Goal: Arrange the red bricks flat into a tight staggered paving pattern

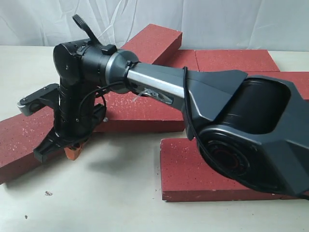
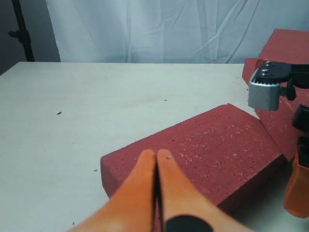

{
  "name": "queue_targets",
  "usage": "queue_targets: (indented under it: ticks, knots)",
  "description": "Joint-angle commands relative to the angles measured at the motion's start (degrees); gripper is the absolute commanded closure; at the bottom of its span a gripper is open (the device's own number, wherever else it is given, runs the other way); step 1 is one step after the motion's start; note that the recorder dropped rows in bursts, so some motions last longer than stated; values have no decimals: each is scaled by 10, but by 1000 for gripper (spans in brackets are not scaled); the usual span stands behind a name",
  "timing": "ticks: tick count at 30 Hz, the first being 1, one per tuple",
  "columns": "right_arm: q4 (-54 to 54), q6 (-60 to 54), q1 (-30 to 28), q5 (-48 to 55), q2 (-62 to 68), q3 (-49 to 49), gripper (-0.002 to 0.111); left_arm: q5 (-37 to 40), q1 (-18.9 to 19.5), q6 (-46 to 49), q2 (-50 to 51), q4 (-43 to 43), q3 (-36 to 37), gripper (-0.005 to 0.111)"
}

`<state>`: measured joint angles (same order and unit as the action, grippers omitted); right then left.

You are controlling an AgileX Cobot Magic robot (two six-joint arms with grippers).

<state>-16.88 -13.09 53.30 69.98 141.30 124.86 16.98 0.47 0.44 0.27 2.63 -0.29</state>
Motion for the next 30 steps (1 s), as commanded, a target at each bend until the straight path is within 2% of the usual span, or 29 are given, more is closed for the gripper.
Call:
queue_targets:
  ticks: [1, 7, 14, 23, 30]
  knots:
    - [-4, -3, 0, 0, 2, -17, 109, -4, -1, 0, -3, -2, 3, 107]
    - [-19, 17, 0, -109, 20, -17, 109, -4, -1, 0, -3, -2, 3, 107]
    - [-123, 12, 0, -177, 29, -17, 109, -4, -1, 0, -3, -2, 3, 107]
    - [-184, -30, 0, -143, 0, -2, 109, -4, -1, 0, -3, -2, 3, 107]
    - [-139, -36, 0, -82, -29, 80, 109, -4, -1, 0, -3, -2, 3, 107]
